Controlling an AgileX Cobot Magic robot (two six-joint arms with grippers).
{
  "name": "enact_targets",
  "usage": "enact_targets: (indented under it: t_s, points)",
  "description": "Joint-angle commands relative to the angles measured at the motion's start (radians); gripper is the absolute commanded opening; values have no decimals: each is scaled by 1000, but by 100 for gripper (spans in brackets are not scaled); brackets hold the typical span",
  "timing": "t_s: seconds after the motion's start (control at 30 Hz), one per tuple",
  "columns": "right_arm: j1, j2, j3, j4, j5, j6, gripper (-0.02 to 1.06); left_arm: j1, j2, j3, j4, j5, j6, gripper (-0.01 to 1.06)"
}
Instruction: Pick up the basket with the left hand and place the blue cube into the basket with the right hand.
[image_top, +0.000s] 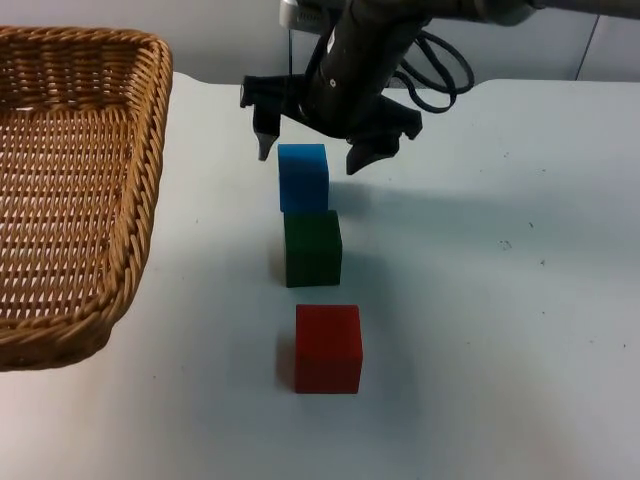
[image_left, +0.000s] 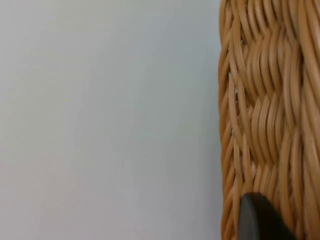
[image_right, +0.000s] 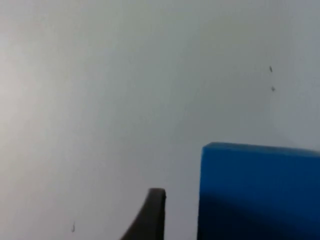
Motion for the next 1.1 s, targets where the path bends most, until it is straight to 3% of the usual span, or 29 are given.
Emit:
enact_targets:
  t_s: [0.0,0.2,0.33,0.5,0.53,0.63,0.67,0.9,1.07]
  points:
    - [3,15,-12,-7,-11,4,84,4,-9,3,-39,17,3,0]
    - [3,43,-12,-5,-10,4,83,4,-9,3,-41,17,3,0]
    - [3,48,-12,-5,-15,4,75,4,-9,3,-41,17,3,0]
    - [3,50,-12,-9,-26,8,38,4,-9,3,-39,17,3,0]
    - [3,50,-12,-9,-26,8,38,4,-9,3,-39,17,3,0]
    - [3,47,-12,-9,-26,8,4,4,-9,3,-35,17,3,0]
    - [3,41,-14,-9,-26,8,0,4,-9,3,-35,17,3,0]
    - [3,-14,-68,-9,49,-74,0,4,-9,3,-35,15,3,0]
    - [10,-118,-131,-5,122,-207,0,4,-9,3,-35,13,3,0]
